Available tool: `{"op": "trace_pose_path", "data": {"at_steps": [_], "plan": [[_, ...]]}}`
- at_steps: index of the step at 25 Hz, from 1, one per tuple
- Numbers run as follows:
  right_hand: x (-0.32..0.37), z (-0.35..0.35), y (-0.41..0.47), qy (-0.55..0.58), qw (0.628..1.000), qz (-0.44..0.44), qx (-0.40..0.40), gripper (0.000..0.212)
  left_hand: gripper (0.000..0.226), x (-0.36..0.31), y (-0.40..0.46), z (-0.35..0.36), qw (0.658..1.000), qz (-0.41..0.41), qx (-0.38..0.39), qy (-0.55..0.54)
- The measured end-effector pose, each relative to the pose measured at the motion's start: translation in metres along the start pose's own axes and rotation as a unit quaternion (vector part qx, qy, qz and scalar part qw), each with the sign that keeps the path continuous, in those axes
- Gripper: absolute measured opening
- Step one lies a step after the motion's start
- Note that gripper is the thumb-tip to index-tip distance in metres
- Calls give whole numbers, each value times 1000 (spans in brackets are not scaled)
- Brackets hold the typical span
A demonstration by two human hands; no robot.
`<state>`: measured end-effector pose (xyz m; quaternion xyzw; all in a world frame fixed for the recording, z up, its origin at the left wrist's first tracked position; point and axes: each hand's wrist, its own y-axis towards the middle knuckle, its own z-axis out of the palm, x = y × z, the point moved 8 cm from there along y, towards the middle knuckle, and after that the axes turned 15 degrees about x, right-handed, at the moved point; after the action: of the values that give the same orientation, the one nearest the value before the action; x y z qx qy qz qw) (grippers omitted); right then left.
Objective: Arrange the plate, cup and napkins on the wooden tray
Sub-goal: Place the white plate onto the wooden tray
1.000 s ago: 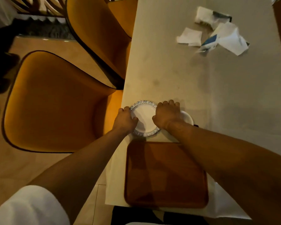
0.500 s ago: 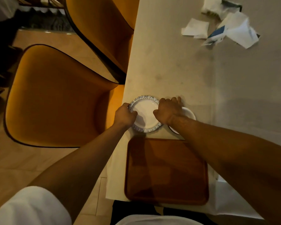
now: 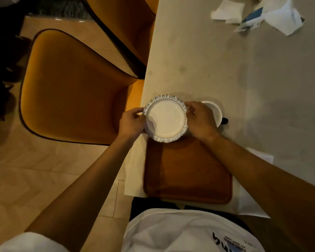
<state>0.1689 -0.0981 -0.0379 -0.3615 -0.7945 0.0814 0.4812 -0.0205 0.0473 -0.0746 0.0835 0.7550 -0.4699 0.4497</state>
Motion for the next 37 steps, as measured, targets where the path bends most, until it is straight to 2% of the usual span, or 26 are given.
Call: {"op": "trace_pose_path", "data": {"at_steps": [5, 14, 23, 29, 35, 37], "plan": [[-27, 26, -45, 47, 999, 14, 11, 29, 17, 46, -29, 2, 1000, -19, 13, 4], [-86, 68, -79, 68, 992, 106, 28, 24, 18, 109, -49, 12, 996, -85, 21, 21], [-95, 80, -80, 72, 988, 130, 45, 27, 23, 111, -47, 12, 995, -81, 31, 55], [-91, 79, -81, 84, 988, 127, 40, 30, 20, 111, -45, 10, 996, -74, 30, 25], [-101, 81, -91, 131, 979, 153, 28, 38, 28, 103, -52, 7, 997, -73, 26, -21], [-108, 81, -95, 155, 973, 168, 22, 32, 30, 103, -54, 7, 996, -76, 33, -31]]}}
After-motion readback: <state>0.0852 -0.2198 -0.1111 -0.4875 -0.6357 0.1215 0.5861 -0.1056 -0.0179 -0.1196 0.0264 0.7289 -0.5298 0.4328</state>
